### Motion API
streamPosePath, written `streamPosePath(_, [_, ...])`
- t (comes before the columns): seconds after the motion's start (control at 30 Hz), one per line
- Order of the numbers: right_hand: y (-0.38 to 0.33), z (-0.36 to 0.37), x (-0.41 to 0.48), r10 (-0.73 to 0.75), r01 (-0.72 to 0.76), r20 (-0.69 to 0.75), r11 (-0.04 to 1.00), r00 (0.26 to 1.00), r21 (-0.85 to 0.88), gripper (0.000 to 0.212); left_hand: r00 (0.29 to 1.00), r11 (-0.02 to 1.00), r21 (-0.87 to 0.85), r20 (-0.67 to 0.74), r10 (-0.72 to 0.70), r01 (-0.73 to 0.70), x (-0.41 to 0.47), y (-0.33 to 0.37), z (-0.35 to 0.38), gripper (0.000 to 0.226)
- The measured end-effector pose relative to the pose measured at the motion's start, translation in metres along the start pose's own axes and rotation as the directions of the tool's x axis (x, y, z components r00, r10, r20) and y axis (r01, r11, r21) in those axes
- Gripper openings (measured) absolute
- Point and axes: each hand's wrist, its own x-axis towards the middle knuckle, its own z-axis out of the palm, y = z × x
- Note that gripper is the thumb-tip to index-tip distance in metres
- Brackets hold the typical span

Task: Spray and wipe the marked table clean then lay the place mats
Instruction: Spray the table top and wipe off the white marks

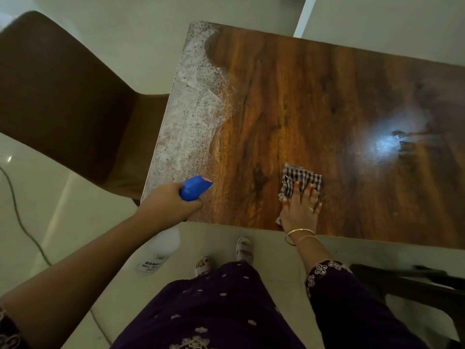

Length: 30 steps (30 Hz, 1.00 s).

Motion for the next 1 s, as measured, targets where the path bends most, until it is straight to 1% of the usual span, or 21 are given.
streamPosePath(0.07, [-0.016, 0.006, -0.008, -0.006, 0.006, -0.018, 1.0, 1.0, -0.022, 0.063, 1.0, 1.0, -0.011, 0.005, 0.003, -0.003, -0.001, 0.0, 0.002, 0.022])
streamPosePath(0.1, [-0.026, 0.011, -0.013, -0.038, 0.037, -0.016, 0.998, 0.999, -0.047, 0.064, 1.0, 1.0, -0.016, 0.006, 0.0, 0.0, -0.002, 0.0, 0.002, 0.022])
streamPosePath(0.17, [-0.053, 0.02, -0.026, -0.146, 0.147, 0.02, 0.985, 0.989, -0.086, 0.068, 1.0, 0.999, -0.033, -0.004, -0.008, 0.008, -0.004, -0.002, 0.003, 0.021])
streamPosePath(0.27, [-0.096, 0.034, -0.047, -0.346, 0.352, 0.075, 0.931, 0.935, -0.1, 0.064, 0.999, 0.998, -0.048, -0.024, -0.035, 0.034, -0.007, -0.006, 0.001, 0.021])
streamPosePath(0.3, [-0.106, 0.034, -0.05, -0.378, 0.387, 0.111, 0.918, 0.919, -0.085, 0.064, 0.998, 0.998, -0.05, -0.03, -0.047, 0.046, -0.008, -0.007, -0.001, 0.021])
streamPosePath(0.33, [-0.11, 0.034, -0.049, -0.421, 0.431, 0.116, 0.898, 0.9, -0.087, 0.066, 0.998, 0.997, -0.05, -0.036, -0.059, 0.057, -0.008, -0.007, -0.003, 0.021])
streamPosePath(0.4, [-0.102, 0.027, -0.03, -0.484, 0.502, 0.147, 0.856, 0.863, -0.123, 0.065, 0.996, 0.997, -0.048, -0.059, -0.07, 0.068, -0.008, -0.007, -0.009, 0.022])
streamPosePath(0.43, [-0.094, 0.023, -0.016, -0.476, 0.496, 0.153, 0.857, 0.866, -0.14, 0.062, 0.994, 0.996, -0.052, -0.077, -0.079, 0.076, -0.008, -0.009, -0.013, 0.023])
streamPosePath(0.47, [-0.085, 0.016, -0.002, -0.441, 0.456, 0.129, 0.878, 0.888, -0.143, 0.063, 0.992, 0.995, -0.06, -0.093, -0.088, 0.082, -0.008, -0.01, -0.017, 0.023])
streamPosePath(0.53, [-0.065, 0.004, 0.022, -0.297, 0.305, 0.08, 0.945, 0.951, -0.118, 0.065, 0.989, 0.992, -0.087, -0.11, -0.103, 0.093, -0.008, -0.013, -0.023, 0.021])
streamPosePath(0.6, [-0.05, -0.003, 0.031, -0.182, 0.187, 0.081, 0.98, 0.98, -0.061, 0.062, 0.985, 0.987, -0.124, -0.127, -0.117, 0.101, -0.009, -0.019, -0.026, 0.02])
streamPosePath(0.63, [-0.048, -0.003, 0.028, -0.151, 0.156, 0.088, 0.986, 0.985, -0.051, 0.062, 0.983, 0.984, -0.142, -0.135, -0.127, 0.108, -0.01, -0.022, -0.026, 0.02])
streamPosePath(0.7, [-0.052, 0.003, 0.012, -0.138, 0.142, 0.068, 0.988, 0.988, -0.058, 0.062, 0.978, 0.976, -0.178, -0.142, -0.155, 0.129, -0.011, -0.027, -0.025, 0.019])
streamPosePath(0.77, [-0.066, 0.014, -0.009, -0.176, 0.181, 0.055, 0.979, 0.983, -0.09, 0.064, 0.97, 0.966, -0.207, -0.154, -0.19, 0.156, -0.013, -0.032, -0.023, 0.019])
streamPosePath(0.87, [-0.099, 0.032, -0.039, -0.334, 0.346, 0.108, 0.93, 0.936, -0.126, 0.067, 0.954, 0.95, -0.245, -0.181, -0.239, 0.192, -0.016, -0.036, -0.02, 0.021])
streamPosePath(0.93, [-0.128, 0.044, -0.055, -0.471, 0.491, 0.153, 0.859, 0.869, -0.144, 0.064, 0.944, 0.939, -0.277, -0.198, -0.263, 0.204, -0.017, -0.039, -0.021, 0.022])
streamPosePath(1.0, [-0.155, 0.05, -0.062, -0.599, 0.624, 0.177, 0.767, 0.781, -0.153, 0.063, 0.937, 0.929, -0.305, -0.206, -0.281, 0.211, -0.018, -0.041, -0.022, 0.022])
